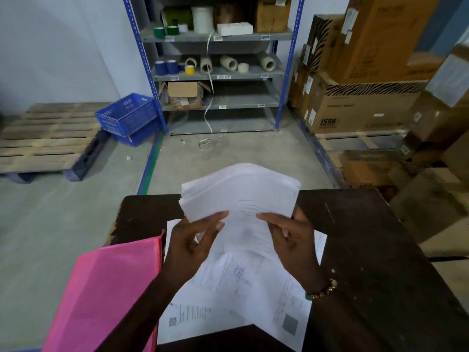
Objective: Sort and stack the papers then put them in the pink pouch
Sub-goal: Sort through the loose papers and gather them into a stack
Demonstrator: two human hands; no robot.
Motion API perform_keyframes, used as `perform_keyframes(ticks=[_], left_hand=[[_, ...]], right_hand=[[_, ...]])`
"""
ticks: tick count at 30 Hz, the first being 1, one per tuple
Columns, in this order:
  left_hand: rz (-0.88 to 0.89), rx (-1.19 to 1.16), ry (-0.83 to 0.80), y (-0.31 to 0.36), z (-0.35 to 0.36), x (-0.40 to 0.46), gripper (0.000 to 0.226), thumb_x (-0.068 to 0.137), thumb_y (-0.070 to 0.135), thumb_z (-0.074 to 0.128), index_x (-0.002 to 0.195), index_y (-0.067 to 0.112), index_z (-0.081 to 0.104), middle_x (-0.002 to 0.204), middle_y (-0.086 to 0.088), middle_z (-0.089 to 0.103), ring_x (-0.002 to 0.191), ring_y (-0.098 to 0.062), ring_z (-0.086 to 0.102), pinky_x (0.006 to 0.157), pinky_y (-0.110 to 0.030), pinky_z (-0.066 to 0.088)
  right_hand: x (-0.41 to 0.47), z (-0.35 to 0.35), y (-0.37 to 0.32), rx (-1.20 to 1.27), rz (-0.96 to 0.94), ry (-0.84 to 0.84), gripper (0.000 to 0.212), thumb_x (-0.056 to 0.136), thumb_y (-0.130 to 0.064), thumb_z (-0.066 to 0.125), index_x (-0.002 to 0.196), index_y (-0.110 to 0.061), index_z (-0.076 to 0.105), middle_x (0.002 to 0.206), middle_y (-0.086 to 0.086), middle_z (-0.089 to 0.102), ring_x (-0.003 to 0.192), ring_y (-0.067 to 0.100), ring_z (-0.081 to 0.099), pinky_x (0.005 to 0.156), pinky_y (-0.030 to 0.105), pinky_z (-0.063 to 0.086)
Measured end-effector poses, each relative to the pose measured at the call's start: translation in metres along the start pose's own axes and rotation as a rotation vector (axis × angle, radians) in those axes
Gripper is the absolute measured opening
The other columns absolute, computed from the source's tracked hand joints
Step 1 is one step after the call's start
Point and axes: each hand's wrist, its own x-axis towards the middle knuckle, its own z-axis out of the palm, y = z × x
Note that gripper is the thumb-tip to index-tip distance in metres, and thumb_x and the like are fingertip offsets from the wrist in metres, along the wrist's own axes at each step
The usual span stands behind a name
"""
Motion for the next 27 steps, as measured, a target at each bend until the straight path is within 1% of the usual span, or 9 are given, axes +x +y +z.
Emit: perform_keyframes(ticks=[3, 5, 8, 12, 14, 17, 20, 24, 27], left_hand=[[-0.16, -0.02, -0.096, -0.026, 0.007, -0.015, 0.025, 0.087, 0.009, 0.077, 0.11, 0.018, 0.08, 0.121, 0.002, 0.075, 0.121, -0.016, 0.067, 0.102, -0.028, 0.055], [-0.191, -0.026, -0.064, -0.021, 0.009, -0.013, 0.021, 0.088, 0.01, 0.077, 0.107, 0.019, 0.081, 0.117, 0.003, 0.077, 0.118, -0.014, 0.068, 0.099, -0.022, 0.055], [-0.177, -0.029, 0.011, -0.003, 0.003, 0.003, 0.02, 0.088, 0.013, 0.077, 0.107, 0.016, 0.081, 0.109, 0.011, 0.079, 0.11, -0.004, 0.071, 0.094, -0.013, 0.053], [-0.285, 0.028, -0.119, -0.017, -0.002, 0.009, 0.028, 0.086, 0.023, 0.079, 0.114, 0.027, 0.078, 0.113, 0.025, 0.074, 0.113, 0.004, 0.067, 0.103, -0.018, 0.05], [-0.375, 0.02, -0.17, -0.025, 0.001, 0.002, 0.031, 0.087, 0.026, 0.079, 0.118, 0.027, 0.076, 0.118, 0.019, 0.075, 0.114, 0.001, 0.067, 0.106, -0.026, 0.052], [-0.354, 0.015, -0.185, -0.029, 0.003, 0.004, 0.032, 0.088, 0.024, 0.079, 0.119, 0.025, 0.075, 0.119, 0.015, 0.075, 0.113, 0.001, 0.068, 0.101, -0.017, 0.052], [-0.385, 0.03, -0.215, -0.028, 0.0, 0.016, 0.032, 0.085, 0.027, 0.081, 0.116, 0.023, 0.077, 0.117, 0.012, 0.076, 0.112, -0.001, 0.069, 0.1, -0.018, 0.052], [-0.378, 0.021, -0.135, -0.025, -0.011, 0.033, 0.017, 0.083, 0.012, 0.081, 0.1, 0.013, 0.082, 0.102, 0.006, 0.081, 0.101, -0.005, 0.074, 0.095, -0.016, 0.053], [-0.387, 0.025, -0.153, -0.027, -0.032, 0.031, 0.018, 0.087, 0.004, 0.076, 0.102, 0.012, 0.08, 0.098, 0.022, 0.078, 0.099, 0.001, 0.073, 0.092, -0.01, 0.051]], right_hand=[[-0.019, 0.009, 0.025, 0.008, 0.173, -0.126, 0.025, 0.1, 0.0, 0.065, 0.117, -0.011, 0.08, 0.125, 0.006, 0.075, 0.122, 0.018, 0.07, 0.104, 0.049, 0.058], [-0.02, 0.008, 0.022, 0.006, 0.181, -0.149, 0.03, 0.1, 0.004, 0.063, 0.12, -0.01, 0.079, 0.123, -0.001, 0.078, 0.121, 0.013, 0.071, 0.106, 0.045, 0.058], [-0.013, 0.006, 0.008, 0.024, 0.137, -0.105, 0.027, 0.099, -0.002, 0.062, 0.12, -0.007, 0.079, 0.123, 0.004, 0.078, 0.119, 0.014, 0.072, 0.106, 0.032, 0.056], [-0.011, 0.012, 0.018, -0.058, 0.181, -0.204, 0.026, 0.102, -0.016, 0.063, 0.123, -0.013, 0.078, 0.127, 0.001, 0.076, 0.121, 0.013, 0.071, 0.107, 0.036, 0.056], [-0.016, 0.013, 0.023, -0.127, 0.212, -0.264, 0.028, 0.102, -0.005, 0.064, 0.124, -0.015, 0.078, 0.127, -0.005, 0.076, 0.122, 0.007, 0.07, 0.107, 0.039, 0.057], [-0.014, 0.014, 0.022, -0.181, 0.186, -0.278, 0.029, 0.1, 0.0, 0.066, 0.123, -0.013, 0.078, 0.125, -0.004, 0.077, 0.119, 0.005, 0.071, 0.106, 0.033, 0.057], [-0.004, 0.009, 0.02, -0.154, 0.29, -0.309, 0.026, 0.102, -0.002, 0.064, 0.12, -0.013, 0.079, 0.121, -0.002, 0.079, 0.116, 0.006, 0.072, 0.102, 0.035, 0.059], [0.015, 0.0, 0.007, -0.031, 0.391, -0.342, 0.019, 0.102, -0.007, 0.067, 0.114, -0.012, 0.081, 0.115, -0.005, 0.08, 0.11, 0.007, 0.074, 0.094, 0.022, 0.059], [0.012, -0.014, 0.001, 0.029, 0.46, -0.316, 0.021, 0.1, -0.008, 0.07, 0.117, -0.013, 0.08, 0.117, -0.007, 0.079, 0.101, 0.016, 0.077, 0.087, 0.033, 0.064]])
